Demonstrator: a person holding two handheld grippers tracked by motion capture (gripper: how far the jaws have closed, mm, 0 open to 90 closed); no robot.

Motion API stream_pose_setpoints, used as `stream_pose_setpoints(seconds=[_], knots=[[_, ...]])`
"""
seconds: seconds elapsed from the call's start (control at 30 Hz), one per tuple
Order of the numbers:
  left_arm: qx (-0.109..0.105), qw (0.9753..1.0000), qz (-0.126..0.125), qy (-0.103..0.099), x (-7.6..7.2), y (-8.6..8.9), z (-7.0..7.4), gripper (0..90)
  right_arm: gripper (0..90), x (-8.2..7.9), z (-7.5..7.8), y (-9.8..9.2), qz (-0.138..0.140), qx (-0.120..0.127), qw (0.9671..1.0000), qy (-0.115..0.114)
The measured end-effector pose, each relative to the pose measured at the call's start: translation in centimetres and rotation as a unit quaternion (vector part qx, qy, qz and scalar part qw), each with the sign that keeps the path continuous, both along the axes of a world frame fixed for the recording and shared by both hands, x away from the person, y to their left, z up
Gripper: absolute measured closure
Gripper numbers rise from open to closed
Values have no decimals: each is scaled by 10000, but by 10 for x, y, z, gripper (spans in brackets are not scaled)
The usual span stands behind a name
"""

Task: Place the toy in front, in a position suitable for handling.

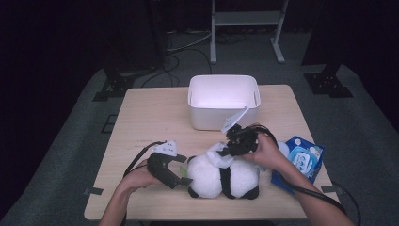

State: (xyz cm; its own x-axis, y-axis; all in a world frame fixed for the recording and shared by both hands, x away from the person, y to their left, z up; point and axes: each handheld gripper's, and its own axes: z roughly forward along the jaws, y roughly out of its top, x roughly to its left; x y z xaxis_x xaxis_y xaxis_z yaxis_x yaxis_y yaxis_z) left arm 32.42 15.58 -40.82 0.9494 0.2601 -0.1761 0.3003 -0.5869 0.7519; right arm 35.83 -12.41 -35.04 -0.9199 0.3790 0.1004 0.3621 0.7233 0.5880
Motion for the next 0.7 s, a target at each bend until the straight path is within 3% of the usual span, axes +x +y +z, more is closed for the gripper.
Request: stream_pose_setpoints(seconds=[0.07, 0.2, 0.43, 0.7], knots=[[-32, 10000, 1, 17, 1, -1, 1, 93, 829, -1, 1, -17, -173, 4, 9998, 55], [-77, 9999, 12, 69, 3, -6, 4, 83, 829, -9, 1, -36, -252, 44, 9996, 80], [-120, 9998, -16, 176, 5, -18, 7, 62, 832, -37, -7, -44, -101, 134, 9998, -92], [76, 9990, -92, 429, 11, -31, 2, 21, 835, -55, -15, -51, -35, 189, 9997, -145]])
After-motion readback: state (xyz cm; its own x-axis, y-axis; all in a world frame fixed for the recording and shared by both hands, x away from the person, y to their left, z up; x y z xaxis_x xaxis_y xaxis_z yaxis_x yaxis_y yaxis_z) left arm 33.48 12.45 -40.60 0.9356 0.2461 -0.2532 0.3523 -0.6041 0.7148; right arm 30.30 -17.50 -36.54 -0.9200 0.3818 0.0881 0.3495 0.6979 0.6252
